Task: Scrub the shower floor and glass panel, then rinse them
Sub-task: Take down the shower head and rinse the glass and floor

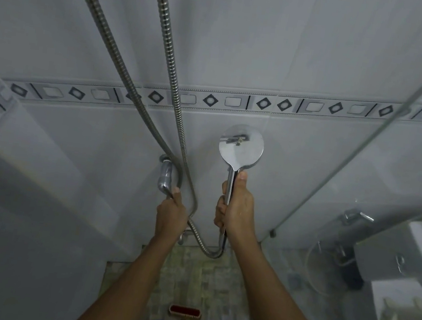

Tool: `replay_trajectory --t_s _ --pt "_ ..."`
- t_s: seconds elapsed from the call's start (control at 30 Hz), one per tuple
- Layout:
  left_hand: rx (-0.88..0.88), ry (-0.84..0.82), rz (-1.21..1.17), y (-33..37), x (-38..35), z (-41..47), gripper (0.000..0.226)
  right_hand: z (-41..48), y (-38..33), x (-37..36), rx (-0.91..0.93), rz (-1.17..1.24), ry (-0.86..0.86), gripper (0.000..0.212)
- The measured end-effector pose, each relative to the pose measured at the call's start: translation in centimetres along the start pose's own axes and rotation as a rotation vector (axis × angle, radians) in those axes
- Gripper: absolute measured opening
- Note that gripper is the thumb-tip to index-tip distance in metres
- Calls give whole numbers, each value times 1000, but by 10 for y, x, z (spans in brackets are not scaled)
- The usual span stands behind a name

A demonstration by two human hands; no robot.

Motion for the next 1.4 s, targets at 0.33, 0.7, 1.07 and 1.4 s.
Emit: replay_trajectory --t_s 0.33,0.7,1.07,1.4 --pt "-170 -48 63 43 2 -47 77 -21 -21 53 75 39 138 67" --pt "-622 -379 -87 177 19 -163 87 -123 -156 147 665 -41 473 42" --pt "-1289 -492 -189 280 114 -328 68 -308 -288 199 1073 -72 836 43" --pt "-1356 -552 -375 281 163 -418 58 -415 -320 216 1154 -54 894 46"
Point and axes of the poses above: each hand's wrist, its own z-axis towards the middle knuckle, its own x-axis out of the back of the hand, y = z × x, the point moved 2 cm from there along z, towards the middle knuckle, and after that the axes turned 6 degrees about y, right-handed, at the moved point
